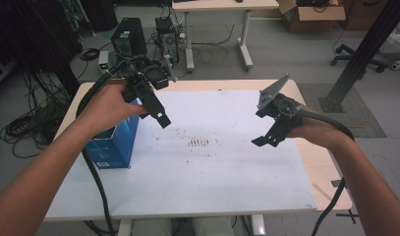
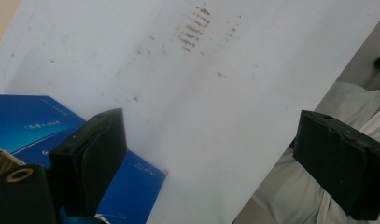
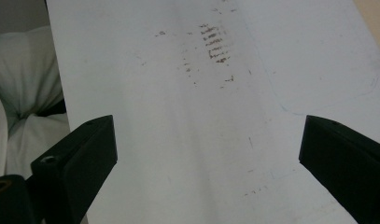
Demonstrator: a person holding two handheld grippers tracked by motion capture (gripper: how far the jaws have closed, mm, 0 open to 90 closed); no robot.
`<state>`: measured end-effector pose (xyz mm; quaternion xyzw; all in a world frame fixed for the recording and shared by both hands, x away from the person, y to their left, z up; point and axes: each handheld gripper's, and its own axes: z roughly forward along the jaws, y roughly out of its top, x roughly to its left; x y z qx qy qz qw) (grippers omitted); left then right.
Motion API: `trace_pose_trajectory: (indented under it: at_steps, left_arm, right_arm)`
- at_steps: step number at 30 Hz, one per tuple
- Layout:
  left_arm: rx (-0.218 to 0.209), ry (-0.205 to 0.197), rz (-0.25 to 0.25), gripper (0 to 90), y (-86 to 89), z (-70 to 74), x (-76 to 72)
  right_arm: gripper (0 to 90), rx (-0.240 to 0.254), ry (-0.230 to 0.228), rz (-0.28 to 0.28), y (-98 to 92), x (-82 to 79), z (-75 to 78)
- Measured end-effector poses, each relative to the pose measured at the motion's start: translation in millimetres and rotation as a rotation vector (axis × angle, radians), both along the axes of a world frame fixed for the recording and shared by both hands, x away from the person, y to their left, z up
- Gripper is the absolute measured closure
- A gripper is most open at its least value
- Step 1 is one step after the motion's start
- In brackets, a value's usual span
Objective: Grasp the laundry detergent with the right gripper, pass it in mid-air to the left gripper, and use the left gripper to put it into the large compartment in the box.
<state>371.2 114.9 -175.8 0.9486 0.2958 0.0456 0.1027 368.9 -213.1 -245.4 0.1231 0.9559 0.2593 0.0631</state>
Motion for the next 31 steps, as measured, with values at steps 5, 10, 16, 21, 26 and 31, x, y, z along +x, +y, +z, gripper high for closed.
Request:
trace_pose_trajectory:
  at_steps: [5, 10, 16, 21, 26, 31]
  left_arm:
    - [-0.007, -0.007, -0.009, 10.2, 2.3, -2.3, -0.1]
    - [-0.005, -0.013, -0.011, 10.3, 2.9, -4.1, 0.1]
    - [-0.009, -0.012, -0.011, 10.3, 4.0, -6.6, 0.8]
    - [-0.014, -0.014, -0.011, 10.3, 3.7, -6.4, 1.7]
    - [-0.014, -0.015, -0.012, 10.4, 3.3, -7.0, 2.4]
    - [-0.021, -0.02, 0.002, 9.0, 4.0, -6.8, 2.0]
  right_arm:
    - [3.6, 0.004, 0.0, -0.001, 4.8, 7.7, 5.1]
    - [3.7, -0.005, -0.015, 0.006, 10.4, 8.4, 5.9]
    - [4.5, -0.008, -0.008, 0.006, 13.1, 8.6, 4.7]
    - [4.8, -0.011, -0.005, 0.007, 13.3, 8.3, 3.1]
    - [4.8, -0.006, -0.009, 0.0, 11.5, 6.7, 1.6]
    - [4.5, 0.007, -0.011, -0.015, 6.6, 3.2, -1.6]
